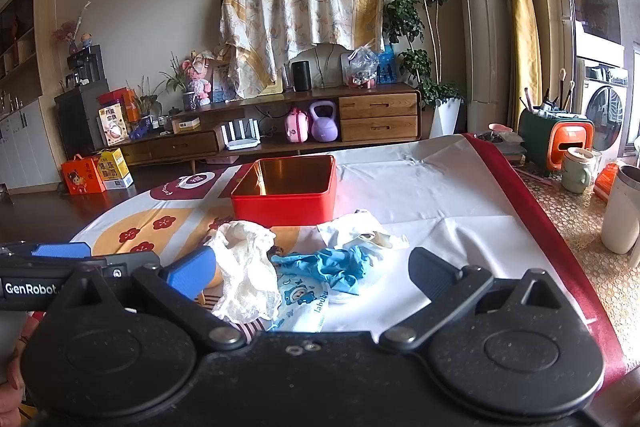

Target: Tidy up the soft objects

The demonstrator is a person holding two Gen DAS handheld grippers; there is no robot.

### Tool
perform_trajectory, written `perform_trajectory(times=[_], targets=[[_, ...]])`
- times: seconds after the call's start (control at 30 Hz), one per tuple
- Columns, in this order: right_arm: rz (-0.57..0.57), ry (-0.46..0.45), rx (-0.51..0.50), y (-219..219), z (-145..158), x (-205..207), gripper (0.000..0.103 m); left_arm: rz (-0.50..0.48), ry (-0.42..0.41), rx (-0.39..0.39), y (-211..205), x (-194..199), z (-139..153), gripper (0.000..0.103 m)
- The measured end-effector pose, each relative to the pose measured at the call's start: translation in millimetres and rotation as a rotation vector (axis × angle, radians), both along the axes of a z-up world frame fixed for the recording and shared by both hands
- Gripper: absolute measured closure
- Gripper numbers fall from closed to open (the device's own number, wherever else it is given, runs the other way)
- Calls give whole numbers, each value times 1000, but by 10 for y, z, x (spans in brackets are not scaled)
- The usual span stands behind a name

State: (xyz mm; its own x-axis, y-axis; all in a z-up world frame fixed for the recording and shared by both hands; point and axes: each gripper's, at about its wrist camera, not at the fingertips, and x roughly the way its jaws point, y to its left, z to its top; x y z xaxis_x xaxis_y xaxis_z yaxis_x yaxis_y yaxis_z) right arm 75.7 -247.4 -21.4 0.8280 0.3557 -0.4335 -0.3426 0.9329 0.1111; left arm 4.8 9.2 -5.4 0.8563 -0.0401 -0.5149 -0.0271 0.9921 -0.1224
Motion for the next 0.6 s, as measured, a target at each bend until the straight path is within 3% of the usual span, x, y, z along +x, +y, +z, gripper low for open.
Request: perform_trajectory(times=[0.4, 0.6], targets=[[21, 20, -14, 93, 40, 88, 3, 3, 3, 1, 1, 27, -22, 0], [47, 53, -22, 73, -68, 310, 4, 30, 29, 7, 77, 285, -98, 0]])
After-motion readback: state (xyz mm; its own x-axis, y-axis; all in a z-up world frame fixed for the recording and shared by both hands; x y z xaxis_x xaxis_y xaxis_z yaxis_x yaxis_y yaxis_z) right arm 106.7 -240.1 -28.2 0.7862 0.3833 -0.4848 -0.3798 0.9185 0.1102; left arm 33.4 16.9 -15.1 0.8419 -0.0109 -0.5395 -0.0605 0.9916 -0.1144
